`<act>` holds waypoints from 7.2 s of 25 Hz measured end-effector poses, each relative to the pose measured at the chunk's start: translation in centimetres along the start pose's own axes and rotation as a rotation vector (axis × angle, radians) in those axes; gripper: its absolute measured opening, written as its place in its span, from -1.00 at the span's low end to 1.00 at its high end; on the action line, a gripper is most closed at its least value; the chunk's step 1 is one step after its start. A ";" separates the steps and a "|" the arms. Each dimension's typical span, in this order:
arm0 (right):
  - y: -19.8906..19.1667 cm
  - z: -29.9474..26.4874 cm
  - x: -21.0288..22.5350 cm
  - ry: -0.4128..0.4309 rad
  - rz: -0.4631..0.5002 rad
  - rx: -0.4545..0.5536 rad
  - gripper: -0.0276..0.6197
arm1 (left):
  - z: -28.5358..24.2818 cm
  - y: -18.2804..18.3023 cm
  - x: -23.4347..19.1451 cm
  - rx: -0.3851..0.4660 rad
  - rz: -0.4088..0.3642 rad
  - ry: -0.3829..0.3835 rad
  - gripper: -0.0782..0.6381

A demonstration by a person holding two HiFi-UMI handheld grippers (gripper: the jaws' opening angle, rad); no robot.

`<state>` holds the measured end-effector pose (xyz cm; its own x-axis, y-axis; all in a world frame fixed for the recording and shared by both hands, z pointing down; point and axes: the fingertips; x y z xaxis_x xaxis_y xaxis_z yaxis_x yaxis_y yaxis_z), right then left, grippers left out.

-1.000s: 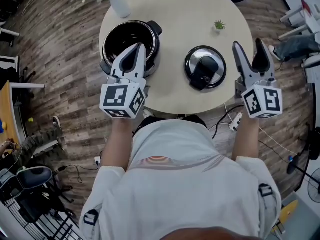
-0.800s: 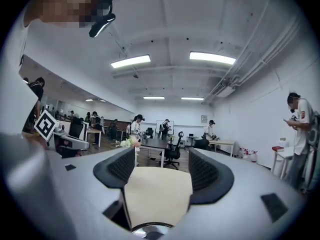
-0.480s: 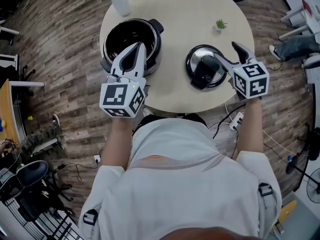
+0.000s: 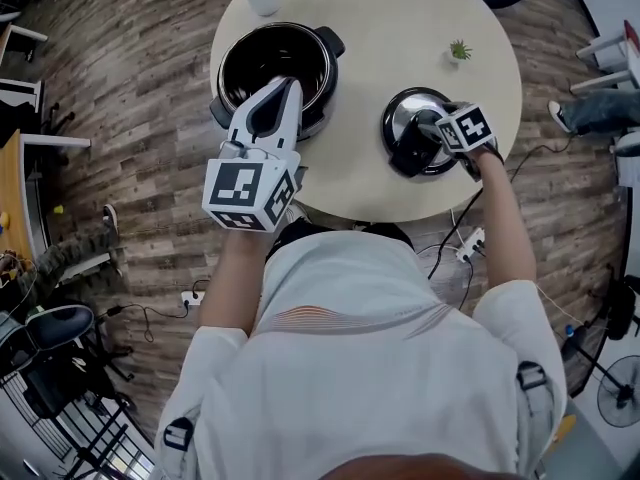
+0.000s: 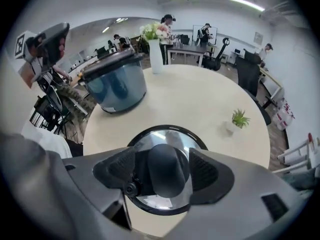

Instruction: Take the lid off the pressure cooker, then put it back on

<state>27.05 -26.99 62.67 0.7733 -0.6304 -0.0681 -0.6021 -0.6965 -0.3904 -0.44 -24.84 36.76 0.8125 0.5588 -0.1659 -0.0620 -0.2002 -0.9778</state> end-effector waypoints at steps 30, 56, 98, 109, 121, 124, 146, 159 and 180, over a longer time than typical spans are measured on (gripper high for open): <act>-4.2 -4.7 -0.8 0.034 0.133 -0.239 -0.03 | 1.9 -0.7 -1.2 -0.005 0.019 0.038 -0.77; 26.5 17.2 -10.7 0.071 0.743 -0.020 -0.03 | 8.7 -0.3 -5.3 0.106 0.058 0.150 -0.77; 31.1 2.0 -26.4 0.231 1.016 -0.236 -0.05 | 19.5 -4.1 -12.4 0.097 0.132 0.385 -0.77; 30.1 2.4 -26.4 0.274 1.368 -0.212 -0.05 | 19.5 -4.6 -12.3 0.085 0.140 0.385 -0.77; 30.2 2.2 -26.4 0.264 1.456 -0.189 -0.01 | 19.5 -4.4 -13.0 0.088 0.158 0.386 -0.77; 30.4 2.6 -26.2 0.255 1.429 -0.137 0.06 | 19.1 -4.1 -12.9 0.093 0.150 0.375 -0.77; 28.5 26.6 -18.5 0.167 0.056 1.201 -0.08 | 12.4 2.5 -10.4 0.115 0.025 0.210 -0.77; 22.7 28.5 -11.6 -0.053 -0.112 1.195 -0.91 | 7.9 4.1 -5.6 0.089 -0.058 0.111 -0.77; 24.1 27.4 -15.2 -0.020 0.016 1.144 -0.91 | 8.5 4.4 -4.8 0.089 -0.058 0.088 -0.76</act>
<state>6.23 -24.84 29.13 0.7765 -0.6235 -0.0909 -0.0862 0.0378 -0.9956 -9.53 -21.57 32.19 0.8636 0.4939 -0.1011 -0.0619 -0.0953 -0.9935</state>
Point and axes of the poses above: the fingertips, and each gripper's own axes: z backward along the fingers, x to its right, y out of its top, and after that the axes turned 8 degrees about -y, right-handed
